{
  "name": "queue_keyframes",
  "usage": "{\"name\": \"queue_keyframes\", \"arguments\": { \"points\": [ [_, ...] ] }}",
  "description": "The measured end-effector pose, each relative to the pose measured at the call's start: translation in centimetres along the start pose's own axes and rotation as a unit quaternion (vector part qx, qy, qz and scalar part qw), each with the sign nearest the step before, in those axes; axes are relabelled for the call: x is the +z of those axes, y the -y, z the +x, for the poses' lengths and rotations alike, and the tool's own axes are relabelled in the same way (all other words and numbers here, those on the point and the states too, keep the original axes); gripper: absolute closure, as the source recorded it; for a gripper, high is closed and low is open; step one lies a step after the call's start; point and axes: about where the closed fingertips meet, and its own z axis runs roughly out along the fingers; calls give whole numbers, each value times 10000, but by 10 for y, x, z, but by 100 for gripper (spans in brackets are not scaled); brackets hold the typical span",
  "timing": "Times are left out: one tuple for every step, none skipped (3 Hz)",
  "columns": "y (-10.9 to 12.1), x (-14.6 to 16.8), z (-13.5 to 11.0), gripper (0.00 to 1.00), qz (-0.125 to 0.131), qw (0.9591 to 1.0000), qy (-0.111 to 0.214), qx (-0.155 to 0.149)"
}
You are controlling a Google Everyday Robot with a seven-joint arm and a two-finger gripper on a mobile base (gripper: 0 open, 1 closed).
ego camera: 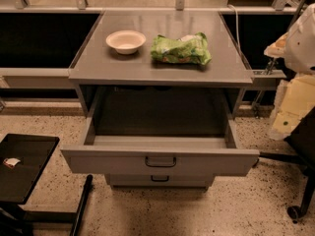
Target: Close top drawer
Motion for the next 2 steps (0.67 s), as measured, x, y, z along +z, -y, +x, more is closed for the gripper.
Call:
{"name": "queue_keyframes", "arguments": {
  "points": [
    [0, 0, 0, 0, 0, 10000, 1, -1],
    [-13, 9, 7, 0, -6, 9994, 207, -262]
  ]
}}
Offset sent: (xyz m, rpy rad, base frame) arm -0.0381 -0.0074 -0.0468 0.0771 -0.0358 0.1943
